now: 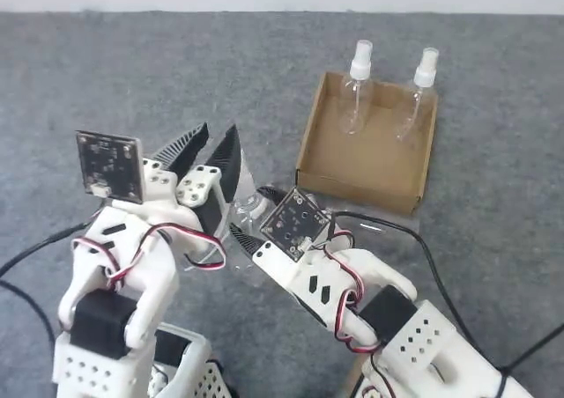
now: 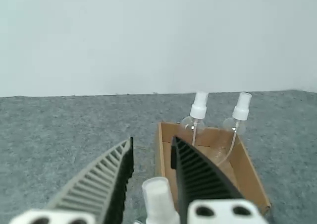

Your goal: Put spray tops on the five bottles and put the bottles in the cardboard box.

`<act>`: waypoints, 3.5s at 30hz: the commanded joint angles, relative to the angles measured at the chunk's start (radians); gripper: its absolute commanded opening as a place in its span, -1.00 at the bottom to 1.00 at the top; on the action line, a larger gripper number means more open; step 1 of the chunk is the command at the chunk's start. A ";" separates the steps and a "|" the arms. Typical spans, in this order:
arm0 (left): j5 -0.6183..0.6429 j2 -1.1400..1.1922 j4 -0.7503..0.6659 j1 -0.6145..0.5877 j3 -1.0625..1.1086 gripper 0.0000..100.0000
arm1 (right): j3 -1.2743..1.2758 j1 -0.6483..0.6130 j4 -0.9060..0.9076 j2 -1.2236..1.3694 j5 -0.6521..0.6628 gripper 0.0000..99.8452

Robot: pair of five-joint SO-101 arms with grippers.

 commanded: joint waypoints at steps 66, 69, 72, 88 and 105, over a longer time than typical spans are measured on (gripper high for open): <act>-0.152 -0.114 0.123 -0.166 0.027 -0.70 | -0.061 0.165 -0.087 -0.021 -0.006 -0.99; -0.152 -0.157 0.092 -0.164 0.140 -0.69 | -0.124 0.216 -0.087 0.018 -0.005 -0.99; -0.152 -0.213 0.043 -0.143 0.243 -0.69 | -0.206 0.239 -0.088 0.104 -0.005 -0.99; -0.222 -0.525 -0.049 0.078 0.561 -0.48 | -0.651 0.196 -0.051 0.561 -0.012 -0.99; -0.230 -0.370 -0.233 0.023 0.631 -0.48 | -0.859 0.143 0.409 0.418 -0.005 -0.99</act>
